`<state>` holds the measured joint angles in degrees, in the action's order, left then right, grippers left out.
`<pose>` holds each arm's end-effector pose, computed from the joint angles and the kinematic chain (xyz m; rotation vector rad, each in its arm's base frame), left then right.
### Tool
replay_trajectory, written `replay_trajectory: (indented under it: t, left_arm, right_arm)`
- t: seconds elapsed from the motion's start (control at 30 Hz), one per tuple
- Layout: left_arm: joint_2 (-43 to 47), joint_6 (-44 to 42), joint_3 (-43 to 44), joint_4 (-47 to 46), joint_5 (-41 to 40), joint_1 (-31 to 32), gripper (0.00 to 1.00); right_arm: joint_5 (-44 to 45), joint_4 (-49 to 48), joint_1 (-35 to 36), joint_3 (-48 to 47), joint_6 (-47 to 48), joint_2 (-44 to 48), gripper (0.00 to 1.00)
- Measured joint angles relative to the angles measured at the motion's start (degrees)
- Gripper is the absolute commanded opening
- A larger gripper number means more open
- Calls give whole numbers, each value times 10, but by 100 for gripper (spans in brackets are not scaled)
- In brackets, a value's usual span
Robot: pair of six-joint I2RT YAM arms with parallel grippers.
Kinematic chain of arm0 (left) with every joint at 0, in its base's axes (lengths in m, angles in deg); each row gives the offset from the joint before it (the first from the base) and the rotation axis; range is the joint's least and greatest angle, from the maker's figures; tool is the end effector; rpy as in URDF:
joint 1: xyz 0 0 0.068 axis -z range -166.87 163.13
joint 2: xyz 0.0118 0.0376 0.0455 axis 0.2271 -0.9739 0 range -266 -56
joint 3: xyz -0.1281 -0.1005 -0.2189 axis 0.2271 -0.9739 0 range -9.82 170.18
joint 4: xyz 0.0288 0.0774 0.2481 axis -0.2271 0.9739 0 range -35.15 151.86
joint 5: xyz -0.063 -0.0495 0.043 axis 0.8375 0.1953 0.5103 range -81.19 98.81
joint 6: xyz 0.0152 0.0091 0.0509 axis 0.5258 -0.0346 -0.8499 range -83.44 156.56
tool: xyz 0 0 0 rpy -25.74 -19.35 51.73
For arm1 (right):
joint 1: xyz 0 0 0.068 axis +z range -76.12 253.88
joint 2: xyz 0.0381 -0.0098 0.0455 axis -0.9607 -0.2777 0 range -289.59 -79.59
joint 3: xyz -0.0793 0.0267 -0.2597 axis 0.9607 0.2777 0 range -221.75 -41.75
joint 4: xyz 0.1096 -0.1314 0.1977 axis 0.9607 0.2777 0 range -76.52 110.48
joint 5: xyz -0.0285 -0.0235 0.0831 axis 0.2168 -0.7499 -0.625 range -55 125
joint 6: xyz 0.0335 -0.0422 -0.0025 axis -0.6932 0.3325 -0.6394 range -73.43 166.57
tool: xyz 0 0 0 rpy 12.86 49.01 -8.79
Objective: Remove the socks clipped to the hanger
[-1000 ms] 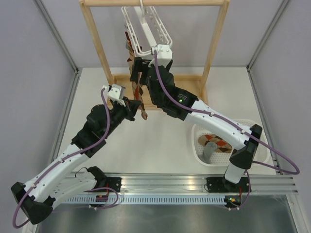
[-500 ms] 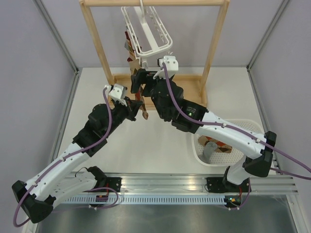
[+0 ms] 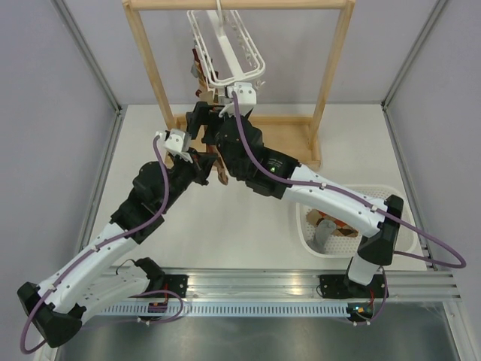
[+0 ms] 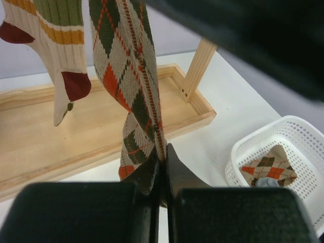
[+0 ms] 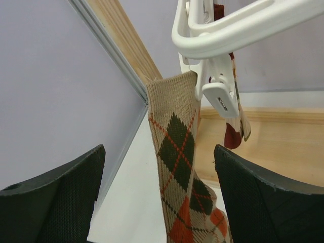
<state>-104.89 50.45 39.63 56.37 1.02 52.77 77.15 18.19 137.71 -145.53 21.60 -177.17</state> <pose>0.1572 -0.1239 0.3730 0.2551 1.6017 -0.6184 0.1945 0.3416 0.4640 0.0594 1.5878 0.6543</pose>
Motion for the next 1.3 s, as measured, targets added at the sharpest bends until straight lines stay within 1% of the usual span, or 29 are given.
replay_trajectory:
  t: [0.4, 0.57, 0.7, 0.9, 1.3]
  left_arm:
    - [-2, 0, 0, 1, 10, 4, 2]
    - [-5, 0, 0, 1, 10, 4, 2]
    - [-5, 0, 0, 2, 17, 4, 2]
    - [-5, 0, 0, 2, 20, 4, 2]
    - [-9, 0, 0, 1, 23, 4, 2]
  right_arm:
    - [19, -5, -4, -93, 12, -81, 92]
    - [23, -3, -16, -125, 19, -97, 93]
    - [27, 3, -39, -162, 21, -110, 93]
    - [28, 18, -63, -192, 25, -127, 92]
    - [33, 40, -66, -249, 67, -168, 92]
